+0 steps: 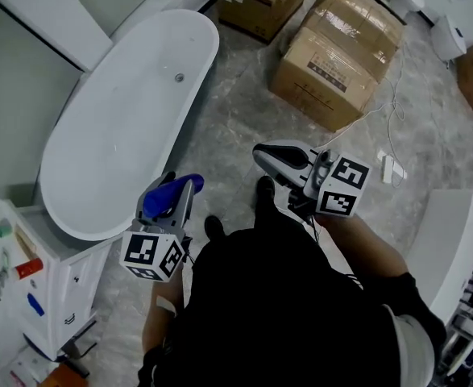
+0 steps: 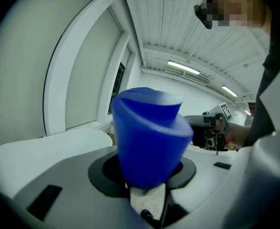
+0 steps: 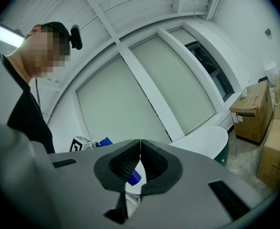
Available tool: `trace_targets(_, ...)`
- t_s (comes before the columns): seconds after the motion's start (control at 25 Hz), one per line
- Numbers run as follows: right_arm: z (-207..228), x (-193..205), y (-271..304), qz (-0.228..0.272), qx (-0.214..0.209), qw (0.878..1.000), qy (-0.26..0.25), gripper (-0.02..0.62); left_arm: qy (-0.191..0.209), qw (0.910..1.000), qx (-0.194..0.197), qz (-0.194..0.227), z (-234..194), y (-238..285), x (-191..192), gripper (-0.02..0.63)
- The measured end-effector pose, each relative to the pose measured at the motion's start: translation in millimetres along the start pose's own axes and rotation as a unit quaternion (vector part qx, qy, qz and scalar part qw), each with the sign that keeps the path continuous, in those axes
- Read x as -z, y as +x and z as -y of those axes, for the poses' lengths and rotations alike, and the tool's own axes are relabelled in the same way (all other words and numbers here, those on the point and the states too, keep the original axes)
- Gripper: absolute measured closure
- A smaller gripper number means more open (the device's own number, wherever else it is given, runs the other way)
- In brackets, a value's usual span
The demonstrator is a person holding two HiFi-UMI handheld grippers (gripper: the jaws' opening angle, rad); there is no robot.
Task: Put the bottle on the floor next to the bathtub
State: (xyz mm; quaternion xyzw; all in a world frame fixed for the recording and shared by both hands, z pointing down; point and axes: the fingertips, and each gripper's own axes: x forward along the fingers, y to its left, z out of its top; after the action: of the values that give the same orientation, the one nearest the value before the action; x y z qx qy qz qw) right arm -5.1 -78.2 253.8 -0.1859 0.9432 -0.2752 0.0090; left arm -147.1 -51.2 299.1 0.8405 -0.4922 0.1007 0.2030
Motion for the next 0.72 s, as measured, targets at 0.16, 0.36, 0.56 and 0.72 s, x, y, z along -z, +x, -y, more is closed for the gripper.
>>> trace_targets(0.16, 54, -26, -22, -0.005, -0.015, 1.000, 0.004, 0.568, -0.020, 0.9995, -0.025, 0.007, 14, 48, -16, 0.448)
trace_targets(0.36, 116, -31, -30, -0.025, -0.016, 0.999, 0.025, 0.568, -0.030, 0.9981, -0.049, 0.021, 23, 91, -33, 0.448)
trace_targets(0.56, 139, -22, -1, -0.051, -0.032, 0.997, 0.041, 0.568, -0.022, 0.9981, -0.055, 0.014, 8, 119, -31, 0.448)
trace_targets(0.72, 144, -21, 35, -0.069, -0.043, 0.996, 0.031, 0.568, -0.025, 0.9981, -0.055, 0.012, -17, 132, -29, 0.448)
